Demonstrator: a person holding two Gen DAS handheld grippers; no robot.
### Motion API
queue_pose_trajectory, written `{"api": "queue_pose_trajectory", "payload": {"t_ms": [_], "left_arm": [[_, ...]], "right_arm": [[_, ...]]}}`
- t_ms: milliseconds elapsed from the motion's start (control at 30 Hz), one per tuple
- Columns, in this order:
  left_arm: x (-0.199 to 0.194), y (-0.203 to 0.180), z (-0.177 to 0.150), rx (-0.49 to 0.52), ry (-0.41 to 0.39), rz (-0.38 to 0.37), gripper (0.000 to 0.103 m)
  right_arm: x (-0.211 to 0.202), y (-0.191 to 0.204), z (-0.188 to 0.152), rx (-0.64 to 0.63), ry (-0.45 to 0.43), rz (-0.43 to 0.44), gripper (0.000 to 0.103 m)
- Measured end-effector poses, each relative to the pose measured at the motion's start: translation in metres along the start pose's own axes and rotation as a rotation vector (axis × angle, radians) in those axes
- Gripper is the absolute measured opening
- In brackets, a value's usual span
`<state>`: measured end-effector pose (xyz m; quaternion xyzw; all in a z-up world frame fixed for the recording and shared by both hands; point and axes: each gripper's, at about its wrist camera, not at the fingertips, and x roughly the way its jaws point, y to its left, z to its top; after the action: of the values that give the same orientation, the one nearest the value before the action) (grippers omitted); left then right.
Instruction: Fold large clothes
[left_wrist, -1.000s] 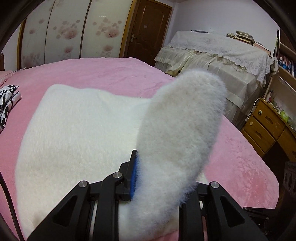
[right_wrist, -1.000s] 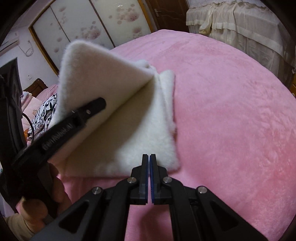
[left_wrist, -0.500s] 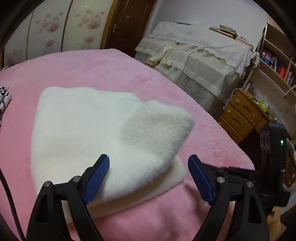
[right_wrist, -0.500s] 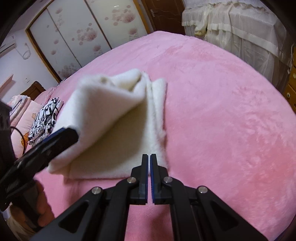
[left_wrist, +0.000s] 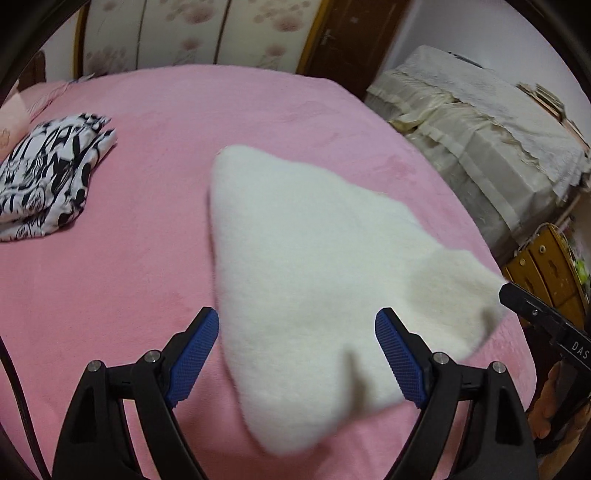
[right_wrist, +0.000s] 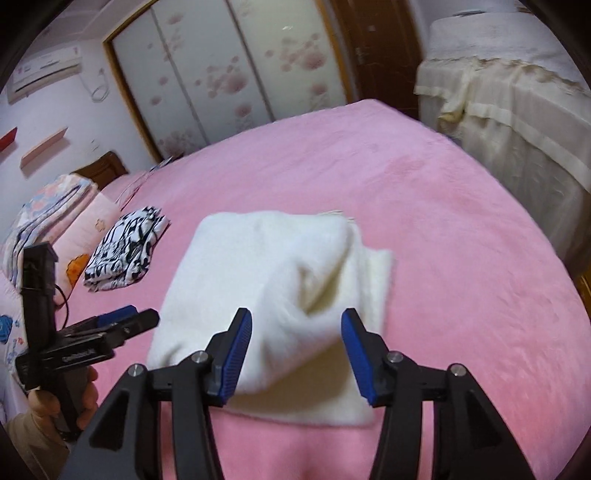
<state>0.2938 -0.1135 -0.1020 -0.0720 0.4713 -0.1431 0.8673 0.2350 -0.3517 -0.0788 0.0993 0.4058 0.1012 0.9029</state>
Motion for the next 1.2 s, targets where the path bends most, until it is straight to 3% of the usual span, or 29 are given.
{"api": "queue_pose_trajectory", "payload": {"t_ms": [100, 133, 167, 200, 400, 467, 567, 667, 767, 967, 1100, 1200], "left_arm": [[0.006, 0.012, 0.001, -0.018, 0.012, 0.007, 0.086], [0.008, 0.014, 0.003, -0.017, 0.015, 0.015, 0.086], [0.009, 0.015, 0.003, -0.015, 0.018, 0.018, 0.086], [0.011, 0.015, 0.004, -0.012, 0.023, 0.016, 0.085], [0.013, -0.009, 0.008, 0.062, 0.033, -0.031, 0.059], [0.02, -0.019, -0.001, 0.095, 0.056, -0.04, 0.055], [0.028, -0.032, -0.019, 0.177, 0.031, 0.033, 0.055], [0.027, -0.039, -0.03, 0.236, 0.003, 0.076, 0.055], [0.028, -0.038, -0.034, 0.229, -0.01, 0.065, 0.055], [0.03, -0.043, -0.036, 0.262, -0.017, 0.1, 0.057], [0.026, -0.042, -0.031, 0.249, 0.016, 0.056, 0.066], [0.02, -0.038, -0.021, 0.233, 0.055, -0.015, 0.067]], "right_arm": [[0.025, 0.004, 0.007, -0.045, 0.055, -0.018, 0.048], [0.035, 0.005, 0.007, -0.055, 0.081, -0.034, 0.042], [0.042, 0.005, 0.007, -0.067, 0.104, -0.047, 0.023], [0.047, 0.003, 0.006, -0.072, 0.129, -0.048, 0.021], [0.014, -0.017, -0.019, -0.025, 0.041, -0.069, 0.01], [0.013, -0.03, -0.044, 0.034, 0.04, -0.091, 0.01], [0.038, -0.048, -0.083, 0.126, 0.094, -0.114, 0.009], [0.034, -0.046, -0.099, 0.168, 0.061, -0.135, 0.009], [0.032, -0.038, -0.108, 0.157, 0.054, -0.169, 0.008], [0.042, -0.034, -0.101, 0.122, 0.094, -0.202, 0.011], [0.03, -0.034, -0.089, 0.116, 0.122, -0.185, 0.016], [0.019, -0.033, -0.072, 0.116, 0.118, -0.163, 0.018]]}}
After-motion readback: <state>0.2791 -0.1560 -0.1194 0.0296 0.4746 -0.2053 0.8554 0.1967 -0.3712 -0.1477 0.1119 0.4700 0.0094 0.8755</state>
